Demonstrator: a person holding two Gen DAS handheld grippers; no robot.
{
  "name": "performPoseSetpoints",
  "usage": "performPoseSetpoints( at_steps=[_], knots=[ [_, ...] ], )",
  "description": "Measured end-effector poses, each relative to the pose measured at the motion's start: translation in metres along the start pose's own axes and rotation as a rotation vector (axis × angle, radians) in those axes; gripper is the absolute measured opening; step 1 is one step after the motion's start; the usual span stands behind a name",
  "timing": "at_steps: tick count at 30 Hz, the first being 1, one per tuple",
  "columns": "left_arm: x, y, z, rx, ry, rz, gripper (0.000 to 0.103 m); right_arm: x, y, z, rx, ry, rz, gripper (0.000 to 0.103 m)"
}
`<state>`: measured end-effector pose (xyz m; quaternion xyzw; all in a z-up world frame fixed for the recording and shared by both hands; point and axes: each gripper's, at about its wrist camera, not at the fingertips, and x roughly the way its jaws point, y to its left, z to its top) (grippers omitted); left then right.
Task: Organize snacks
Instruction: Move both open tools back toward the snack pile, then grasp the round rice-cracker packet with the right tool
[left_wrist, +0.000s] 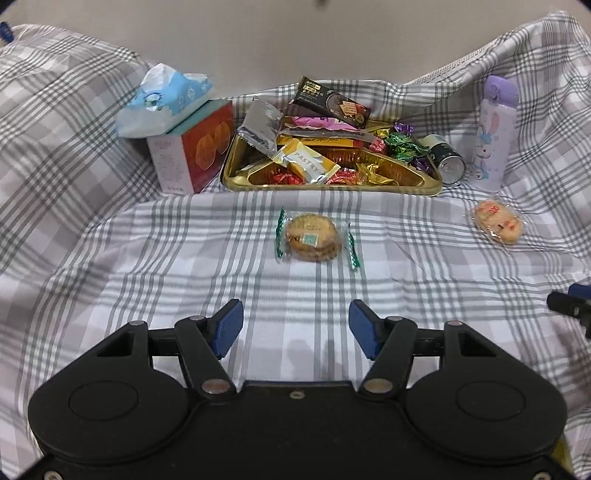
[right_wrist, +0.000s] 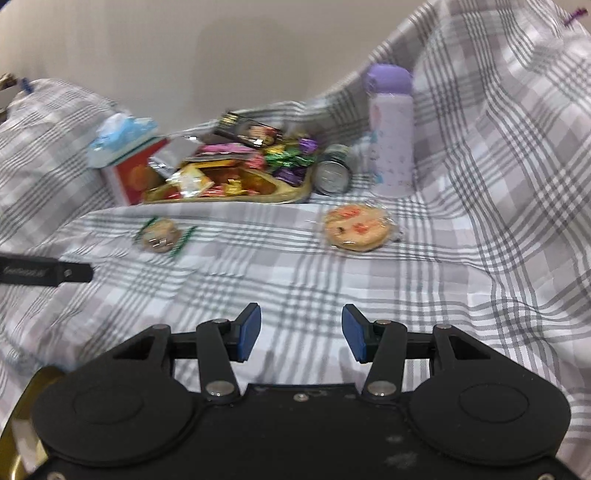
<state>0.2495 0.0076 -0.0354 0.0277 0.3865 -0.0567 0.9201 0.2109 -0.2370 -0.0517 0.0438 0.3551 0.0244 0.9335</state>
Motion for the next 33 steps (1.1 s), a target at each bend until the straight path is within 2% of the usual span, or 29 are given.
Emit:
performPoseSetpoints(
  at_steps=[9,17,26,30,33],
  knots=[
    [0.034,-0.011,0.015,0.064,-0.044,0.008,0.065,0.052,-0.035,0.027,0.076,-0.031,-0.057,0.052],
    [0.056,-0.017,0.028,0.101,-0.089,-0.034,0.065,0.086,-0.055,0.048,0.147,-0.039,-0.082,0.052],
    [0.085,-0.014,0.044,0.051,-0.05,-0.029,0.065,0.102,-0.059,0.045,0.154,-0.025,-0.081,0.052],
    [0.097,-0.016,0.044,0.059,-0.042,-0.028,0.065,0.106,-0.062,0.045,0.168,-0.024,-0.067,0.052],
    [0.103,-0.018,0.041,0.062,-0.054,-0.024,0.07,0.111,-0.064,0.046,0.178,-0.017,-0.055,0.053]
  ],
)
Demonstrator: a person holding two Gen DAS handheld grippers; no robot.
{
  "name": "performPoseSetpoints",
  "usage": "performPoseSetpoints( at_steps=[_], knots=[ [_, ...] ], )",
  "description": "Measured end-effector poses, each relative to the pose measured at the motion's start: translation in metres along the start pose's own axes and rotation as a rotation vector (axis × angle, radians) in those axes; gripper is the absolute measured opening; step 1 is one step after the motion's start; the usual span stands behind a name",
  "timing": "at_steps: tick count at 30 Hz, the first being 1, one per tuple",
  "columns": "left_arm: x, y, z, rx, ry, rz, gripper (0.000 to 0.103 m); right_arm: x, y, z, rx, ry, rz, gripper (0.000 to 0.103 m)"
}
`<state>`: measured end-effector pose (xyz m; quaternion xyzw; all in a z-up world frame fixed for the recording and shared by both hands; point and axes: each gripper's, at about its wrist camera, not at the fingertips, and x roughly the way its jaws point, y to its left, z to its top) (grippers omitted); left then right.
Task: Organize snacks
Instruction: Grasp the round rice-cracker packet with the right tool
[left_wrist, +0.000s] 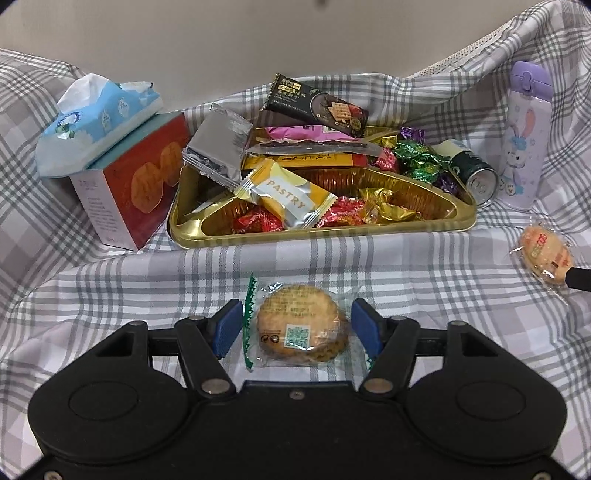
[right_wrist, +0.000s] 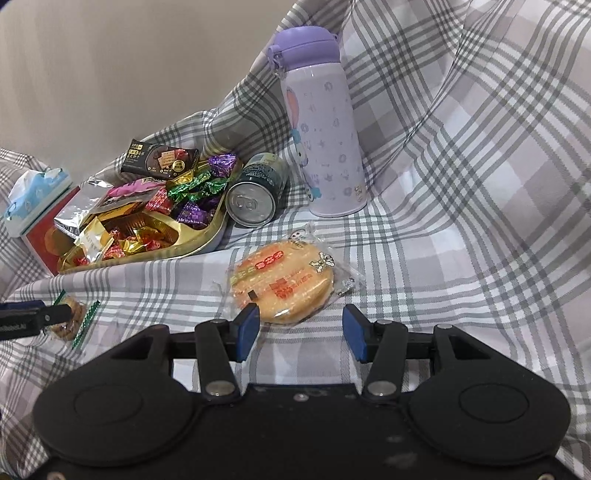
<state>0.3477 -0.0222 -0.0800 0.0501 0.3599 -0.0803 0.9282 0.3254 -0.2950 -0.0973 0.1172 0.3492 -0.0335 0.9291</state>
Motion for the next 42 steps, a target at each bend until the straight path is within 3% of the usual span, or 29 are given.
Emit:
performPoseSetpoints(
  at_steps=[11,16,19,23,26,34,38,42],
  knots=[
    [0.009,-0.016,-0.016,0.129,-0.075,0.05,0.077,0.028,-0.002,0.016,0.083,0.033,0.069,0.059],
    [0.008,-0.019,-0.016,0.166,-0.073,0.035,0.077,0.04,0.005,0.026,0.092,0.034,0.089,0.06],
    [0.006,-0.02,-0.017,0.183,-0.068,0.011,0.076,0.045,0.018,0.028,0.02,0.034,0.103,0.06],
    [0.002,-0.016,-0.017,0.173,-0.066,-0.012,0.076,0.05,0.049,0.025,-0.169,0.046,0.127,0.06],
    [0.0,-0.013,-0.015,0.156,-0.058,-0.025,0.076,0.052,0.063,0.023,-0.206,0.069,0.179,0.06],
    [-0.007,-0.011,-0.009,0.167,-0.076,-0.039,0.076,0.047,0.052,0.015,-0.049,0.087,0.208,0.061],
    [-0.004,-0.008,-0.007,0.146,-0.062,-0.034,0.076,0.052,0.039,0.017,0.101,0.099,0.278,0.071],
    [-0.003,-0.002,-0.007,0.128,-0.049,-0.031,0.076,0.067,0.033,0.022,0.217,0.095,0.322,0.073]
  ],
)
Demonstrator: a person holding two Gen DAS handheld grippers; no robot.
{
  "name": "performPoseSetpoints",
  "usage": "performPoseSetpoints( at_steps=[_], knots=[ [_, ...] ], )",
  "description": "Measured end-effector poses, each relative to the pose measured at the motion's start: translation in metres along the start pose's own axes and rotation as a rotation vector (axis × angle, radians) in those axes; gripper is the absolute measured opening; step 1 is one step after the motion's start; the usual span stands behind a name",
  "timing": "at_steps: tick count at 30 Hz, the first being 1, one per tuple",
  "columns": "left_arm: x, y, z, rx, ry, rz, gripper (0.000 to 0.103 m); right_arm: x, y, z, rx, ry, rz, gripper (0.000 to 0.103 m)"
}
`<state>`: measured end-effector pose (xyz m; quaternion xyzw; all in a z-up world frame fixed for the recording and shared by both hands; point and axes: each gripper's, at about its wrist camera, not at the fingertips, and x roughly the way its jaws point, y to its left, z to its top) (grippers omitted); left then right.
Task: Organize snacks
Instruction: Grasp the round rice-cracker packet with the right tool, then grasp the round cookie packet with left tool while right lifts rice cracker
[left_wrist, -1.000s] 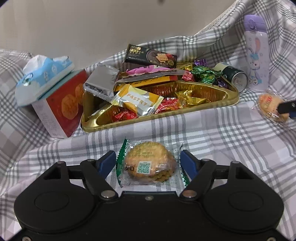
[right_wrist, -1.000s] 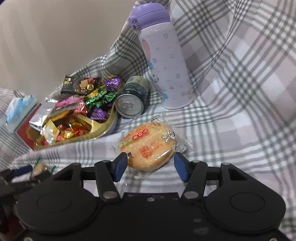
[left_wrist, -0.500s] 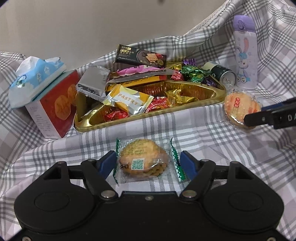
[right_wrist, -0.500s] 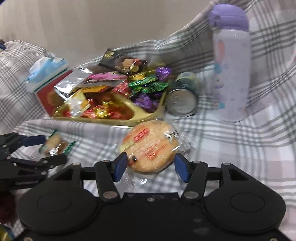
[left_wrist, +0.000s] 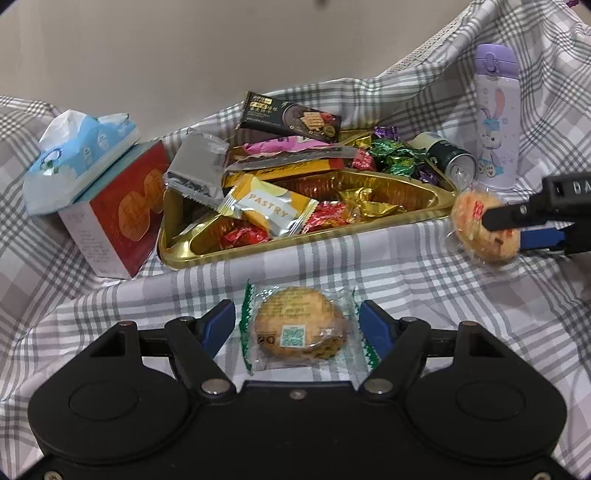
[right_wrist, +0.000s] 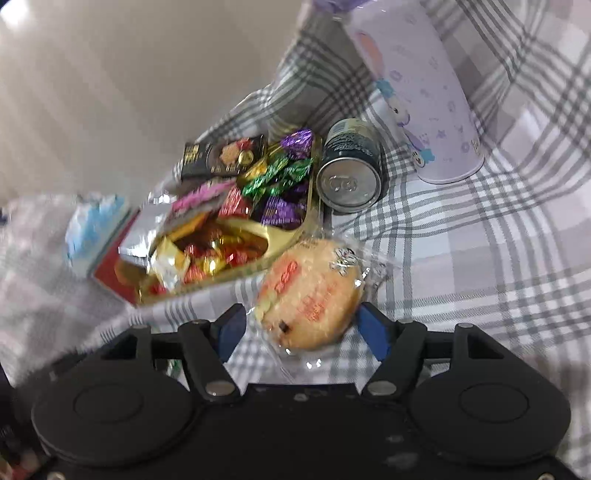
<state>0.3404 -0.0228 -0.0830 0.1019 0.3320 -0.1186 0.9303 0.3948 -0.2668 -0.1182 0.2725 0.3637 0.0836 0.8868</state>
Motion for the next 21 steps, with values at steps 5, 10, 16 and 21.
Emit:
performPoseSetpoints(
  at_steps=[5,10,16,21],
  knots=[
    [0.0,0.004,-0.001,0.005,0.005,0.002,0.076,0.01,-0.001,0.007,0.039,-0.038,-0.003,0.064],
    [-0.003,0.003,-0.001,0.02,0.001,0.007,0.076,0.013,0.0,0.007,0.021,-0.077,-0.022,0.038],
    [-0.002,0.005,-0.002,0.02,0.005,-0.001,0.076,-0.005,0.022,0.0,-0.145,-0.151,-0.048,0.022],
    [-0.001,0.006,-0.001,0.011,0.011,-0.009,0.076,-0.015,0.058,-0.014,-0.405,-0.164,-0.028,0.021]
  ],
)
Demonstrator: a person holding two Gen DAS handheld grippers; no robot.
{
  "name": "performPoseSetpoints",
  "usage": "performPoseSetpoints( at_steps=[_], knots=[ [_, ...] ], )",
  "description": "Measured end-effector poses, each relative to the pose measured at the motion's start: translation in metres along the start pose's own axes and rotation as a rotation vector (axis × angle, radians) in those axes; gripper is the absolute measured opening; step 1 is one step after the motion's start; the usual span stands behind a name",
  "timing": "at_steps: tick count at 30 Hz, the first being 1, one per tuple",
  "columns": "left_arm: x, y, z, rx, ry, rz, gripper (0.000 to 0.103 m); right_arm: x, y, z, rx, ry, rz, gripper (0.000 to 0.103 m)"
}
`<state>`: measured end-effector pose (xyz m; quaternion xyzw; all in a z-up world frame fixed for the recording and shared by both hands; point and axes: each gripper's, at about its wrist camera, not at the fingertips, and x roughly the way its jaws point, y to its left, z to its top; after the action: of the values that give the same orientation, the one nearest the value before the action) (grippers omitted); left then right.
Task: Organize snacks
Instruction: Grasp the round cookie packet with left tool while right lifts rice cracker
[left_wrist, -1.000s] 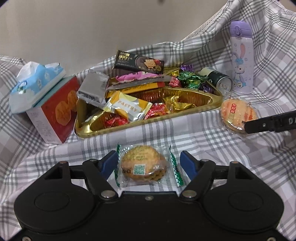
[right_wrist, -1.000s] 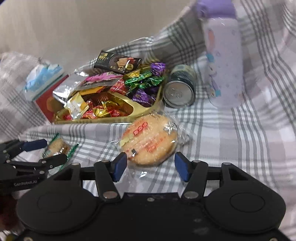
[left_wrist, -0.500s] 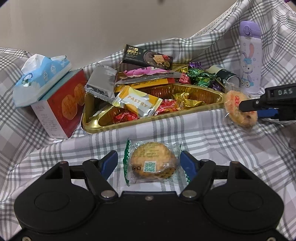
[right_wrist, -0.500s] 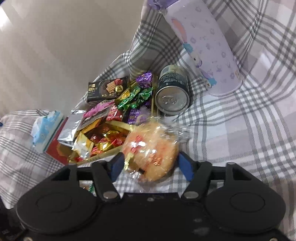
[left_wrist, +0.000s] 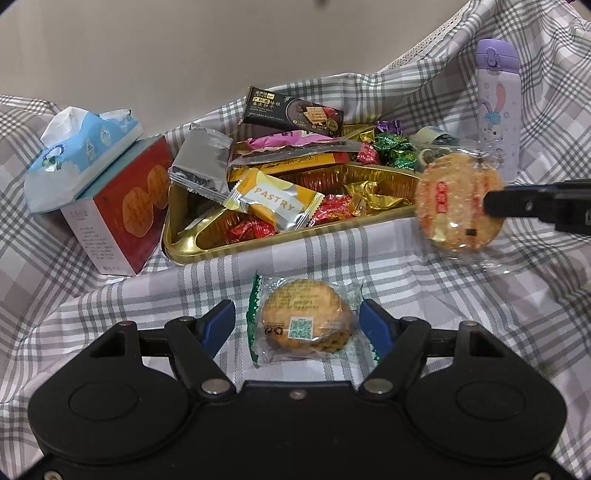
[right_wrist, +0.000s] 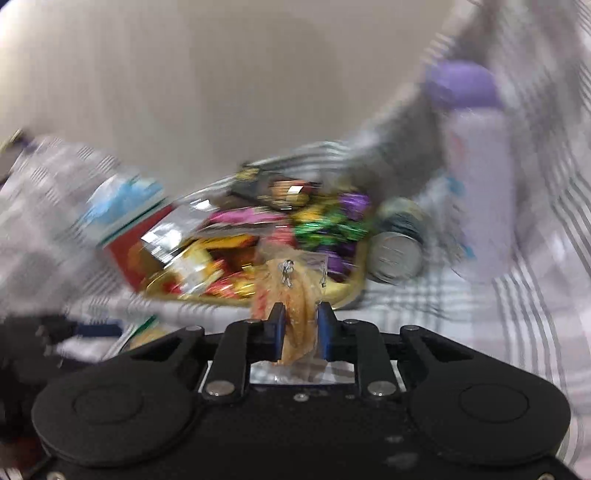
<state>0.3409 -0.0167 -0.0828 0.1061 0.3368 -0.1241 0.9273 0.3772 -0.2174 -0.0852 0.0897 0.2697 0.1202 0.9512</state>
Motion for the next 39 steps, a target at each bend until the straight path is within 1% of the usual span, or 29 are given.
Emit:
performPoseSetpoints(
  at_steps=[3,7,14,17,21,26,28,31,33,35,36,39],
  knots=[
    [0.002,0.002,0.001,-0.017,0.008,-0.014,0.076,0.007,0.013,0.002,-0.069,0.032,0.013,0.021],
    [0.004,0.004,0.001,-0.027,0.023,-0.04,0.076,0.019,0.018,0.003,-0.071,0.046,0.031,0.025],
    [0.008,0.006,0.001,-0.06,0.027,-0.055,0.076,0.033,0.032,0.013,-0.088,0.063,0.05,0.026],
    [0.009,0.008,0.003,-0.073,0.025,-0.055,0.075,0.037,0.039,0.014,-0.104,0.057,0.026,0.027],
    [0.01,0.008,0.004,-0.076,0.022,-0.055,0.074,0.032,0.047,0.014,-0.122,0.027,-0.038,0.027],
    [0.012,0.007,0.006,-0.075,0.025,-0.058,0.068,0.025,0.045,0.011,-0.112,0.048,-0.083,0.028],
    [0.014,0.006,0.007,-0.074,0.027,-0.054,0.068,0.025,0.042,0.01,-0.104,0.046,-0.071,0.028],
    [0.015,0.005,0.009,-0.072,0.033,-0.051,0.068,0.028,0.039,0.011,-0.084,0.053,-0.069,0.032],
    [0.016,0.006,0.01,-0.078,0.038,-0.054,0.067,0.032,0.041,0.013,-0.079,0.062,-0.074,0.033],
    [0.016,0.006,0.01,-0.076,0.04,-0.054,0.062,0.037,0.043,0.014,-0.083,0.08,-0.105,0.033],
    [0.016,0.006,0.01,-0.073,0.04,-0.055,0.062,0.039,0.043,0.014,-0.078,0.089,-0.119,0.034],
    [0.015,0.005,0.009,-0.065,0.034,-0.059,0.06,0.036,0.038,0.012,-0.039,0.091,-0.102,0.034]
  ],
)
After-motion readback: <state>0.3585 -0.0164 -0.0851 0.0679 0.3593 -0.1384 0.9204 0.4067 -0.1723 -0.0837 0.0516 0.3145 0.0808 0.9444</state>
